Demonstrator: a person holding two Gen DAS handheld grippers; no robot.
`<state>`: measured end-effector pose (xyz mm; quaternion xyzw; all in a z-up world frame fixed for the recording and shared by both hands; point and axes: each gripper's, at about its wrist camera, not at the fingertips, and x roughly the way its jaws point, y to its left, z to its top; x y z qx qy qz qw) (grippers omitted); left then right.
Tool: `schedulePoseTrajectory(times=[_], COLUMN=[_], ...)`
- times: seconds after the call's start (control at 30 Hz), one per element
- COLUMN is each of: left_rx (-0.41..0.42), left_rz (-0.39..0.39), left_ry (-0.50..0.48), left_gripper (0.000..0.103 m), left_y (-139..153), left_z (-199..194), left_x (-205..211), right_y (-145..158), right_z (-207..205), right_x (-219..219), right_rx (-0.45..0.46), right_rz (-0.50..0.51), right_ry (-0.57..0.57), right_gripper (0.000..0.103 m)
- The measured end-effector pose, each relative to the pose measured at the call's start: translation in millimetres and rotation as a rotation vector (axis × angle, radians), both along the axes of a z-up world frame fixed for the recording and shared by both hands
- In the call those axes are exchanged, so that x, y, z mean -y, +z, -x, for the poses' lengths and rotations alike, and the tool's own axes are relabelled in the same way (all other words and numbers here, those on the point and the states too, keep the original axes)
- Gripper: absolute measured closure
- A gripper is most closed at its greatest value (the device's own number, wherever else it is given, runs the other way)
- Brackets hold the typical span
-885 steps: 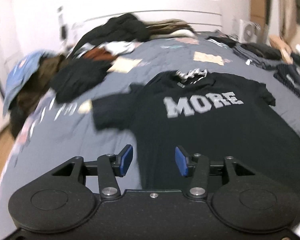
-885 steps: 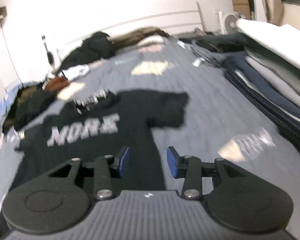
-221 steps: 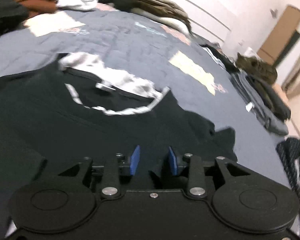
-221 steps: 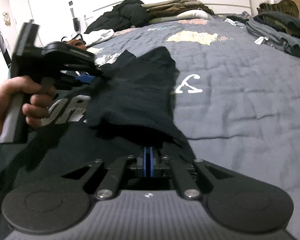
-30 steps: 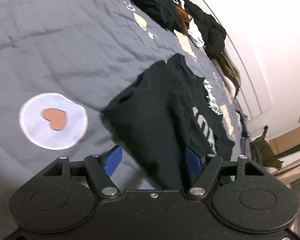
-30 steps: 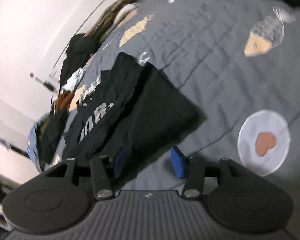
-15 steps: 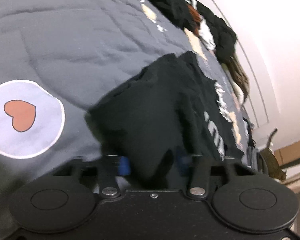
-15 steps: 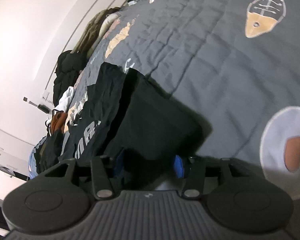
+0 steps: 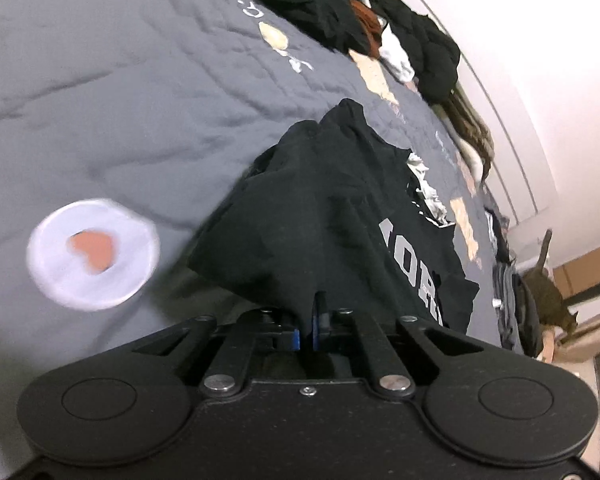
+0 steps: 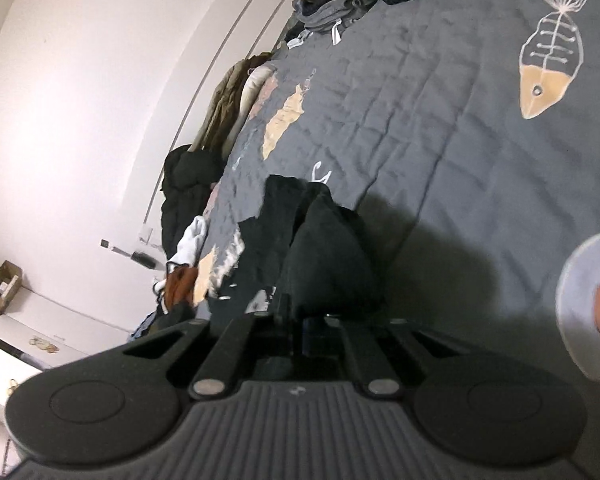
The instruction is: Fold clothes
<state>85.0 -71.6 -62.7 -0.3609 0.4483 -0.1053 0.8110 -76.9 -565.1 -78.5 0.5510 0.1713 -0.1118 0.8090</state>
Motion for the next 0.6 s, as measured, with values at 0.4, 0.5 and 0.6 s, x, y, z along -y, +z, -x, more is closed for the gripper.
schedulePoseTrajectory(times=[0.4,0.5,0.6], left_rx=[-0.003,0.010,0.096], left_rz=[-0.279,-0.361,-0.471], left_ry=[-0.174,-0.224,-0.279], left_gripper=[0.079,0.075,0.068], left_y=[32.6,42.3,62.3], left_z=[77.2,94.2,94.6], left_x=[-27.3,-32.1,-33.1], right_y=[9.3,25.2,50.4], right_z=[104.4,112.2,104.2], right_x=[-41.2,-44.9,-55.8], right_rx=[-0.379,-0.390,-0.375], right_rz=[0.159,0.279,0.492], right_ry=[0.156,0.179,0.234], right_gripper=[0.095,0.090,0.079])
